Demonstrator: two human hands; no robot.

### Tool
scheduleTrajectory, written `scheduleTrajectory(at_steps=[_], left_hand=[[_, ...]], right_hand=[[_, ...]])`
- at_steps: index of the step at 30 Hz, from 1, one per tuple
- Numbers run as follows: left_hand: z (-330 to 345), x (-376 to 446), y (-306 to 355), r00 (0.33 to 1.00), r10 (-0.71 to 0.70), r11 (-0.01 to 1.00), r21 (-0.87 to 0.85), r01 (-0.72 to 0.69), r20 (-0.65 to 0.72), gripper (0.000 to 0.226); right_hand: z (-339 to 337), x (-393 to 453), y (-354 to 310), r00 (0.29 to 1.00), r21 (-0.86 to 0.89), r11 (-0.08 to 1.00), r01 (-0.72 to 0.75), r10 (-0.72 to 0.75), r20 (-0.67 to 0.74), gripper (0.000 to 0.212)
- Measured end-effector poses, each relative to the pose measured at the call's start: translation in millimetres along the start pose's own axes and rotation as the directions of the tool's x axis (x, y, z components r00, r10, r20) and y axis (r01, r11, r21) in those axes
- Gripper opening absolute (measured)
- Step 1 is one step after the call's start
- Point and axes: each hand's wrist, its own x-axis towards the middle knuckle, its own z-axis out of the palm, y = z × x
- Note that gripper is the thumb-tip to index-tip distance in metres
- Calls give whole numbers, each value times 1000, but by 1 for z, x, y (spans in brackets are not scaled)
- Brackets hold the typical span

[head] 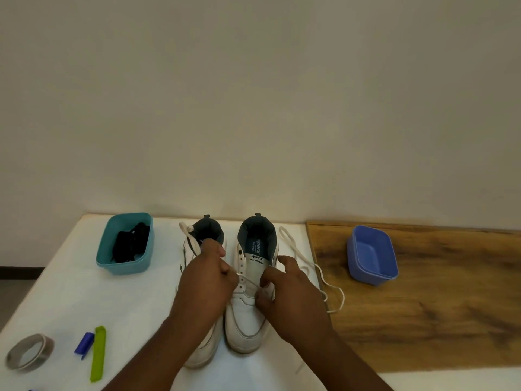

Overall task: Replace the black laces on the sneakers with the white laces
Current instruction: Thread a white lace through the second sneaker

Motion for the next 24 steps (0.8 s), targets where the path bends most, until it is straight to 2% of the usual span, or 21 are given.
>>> scheduleTrajectory(at_steps=[2, 4, 6, 8, 10, 13, 15, 17, 19, 21, 24], left_hand=[[-5, -3, -1, 998, -25, 999, -29, 26, 56, 33], [-2, -9, 1, 987, -67, 992, -98, 82, 144, 36], [3, -11, 1, 978, -110, 974, -177, 141, 177, 35], [4, -11, 1, 972, -146, 953, -237, 188, 184, 35], [7, -15, -6, 982, -103, 972, -195, 133, 156, 41], [21, -21, -19, 995, 31, 997, 65, -38, 99, 55], [31, -20, -22, 997, 31, 990, 136, -41, 73, 50], [38, -14, -22, 996, -30, 987, 157, 16, 87, 39], [41, -13, -22, 994, -31, 989, 145, 16, 102, 37], [43, -20, -25, 997, 26, 993, 117, -34, 69, 47], [58, -34, -26, 993, 82, 990, 109, -90, 82, 74]], right_hand=[[3, 1, -1, 998, -15, 999, 34, -35, -45, 31], [8, 5, -3, 980, 54, 987, 153, -145, -138, 28], [11, 9, -5, 965, 112, 965, 237, -221, -139, 22], [12, 9, -5, 964, 165, 952, 257, -241, -110, 35], [12, 8, -3, 977, 226, 953, 203, -180, -117, 38], [12, 7, -2, 985, 409, 903, 130, -69, -161, 19], [8, 6, -5, 975, 508, 845, 168, -67, -211, 15], [2, 3, -13, 959, 597, 768, 231, -78, -272, 13], [-1, 3, -20, 951, 692, 682, 236, -17, -308, 13], [3, 6, -23, 964, 740, 650, 171, 45, -262, 15], [11, 6, -22, 990, 737, 673, 69, 46, -135, 18]])
